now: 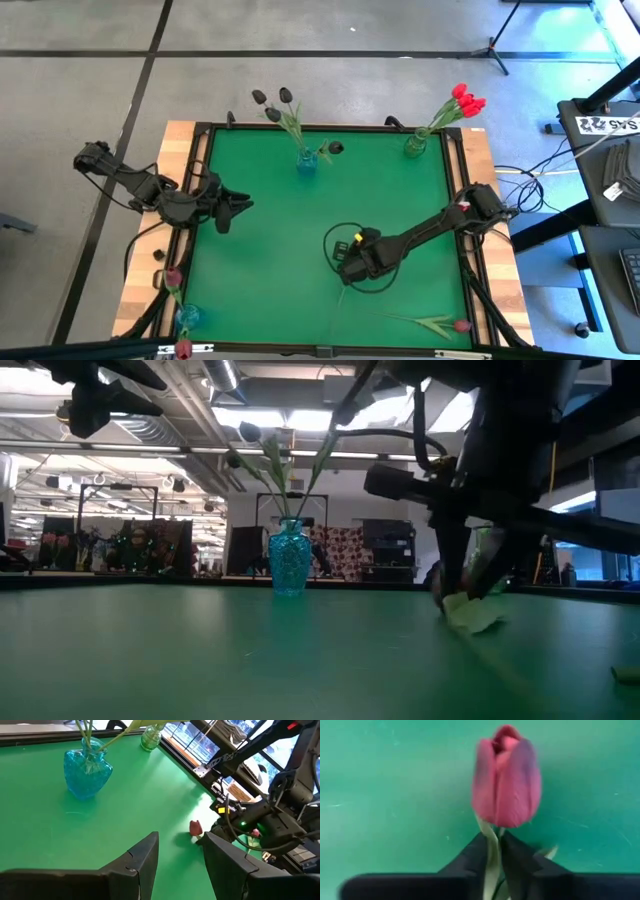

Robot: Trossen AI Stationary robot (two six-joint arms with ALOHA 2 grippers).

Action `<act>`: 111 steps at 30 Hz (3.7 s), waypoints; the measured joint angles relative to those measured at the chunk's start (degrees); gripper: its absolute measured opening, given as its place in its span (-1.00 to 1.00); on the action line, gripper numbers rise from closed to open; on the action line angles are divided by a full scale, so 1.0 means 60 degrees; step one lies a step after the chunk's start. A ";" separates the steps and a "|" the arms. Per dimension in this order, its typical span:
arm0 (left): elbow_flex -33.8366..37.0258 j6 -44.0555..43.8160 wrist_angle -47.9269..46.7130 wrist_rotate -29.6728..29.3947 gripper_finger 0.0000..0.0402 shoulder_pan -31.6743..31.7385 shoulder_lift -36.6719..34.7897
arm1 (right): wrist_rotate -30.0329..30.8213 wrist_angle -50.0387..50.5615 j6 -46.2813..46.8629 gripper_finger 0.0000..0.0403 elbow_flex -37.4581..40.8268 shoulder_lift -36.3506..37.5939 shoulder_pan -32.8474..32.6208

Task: Sort flowers into vase by color
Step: Adjust the pink tulip on the center table

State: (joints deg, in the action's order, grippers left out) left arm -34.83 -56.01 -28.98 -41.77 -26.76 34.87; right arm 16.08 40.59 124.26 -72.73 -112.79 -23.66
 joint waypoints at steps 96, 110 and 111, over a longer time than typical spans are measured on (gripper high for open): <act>0.0000 -0.1654 -0.0228 0.0614 -0.26 -0.0036 -0.0004 | -0.7033 0.0969 -0.8983 -0.77 0.1784 0.0907 -0.5464; 0.0000 -0.1613 -0.0159 0.1020 -0.26 -0.0036 0.0000 | 0.0609 0.5042 -2.0981 -0.90 -0.1283 0.0842 -0.3799; 0.0000 -0.1612 -0.0159 0.1116 -0.26 -0.0036 -0.0001 | 0.1134 0.4734 -2.2097 -0.88 -0.1245 0.0842 -0.3530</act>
State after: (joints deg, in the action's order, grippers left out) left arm -34.83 -65.68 -29.93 -35.07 -26.98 34.86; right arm 22.88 69.00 -8.32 -80.20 -107.74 -44.84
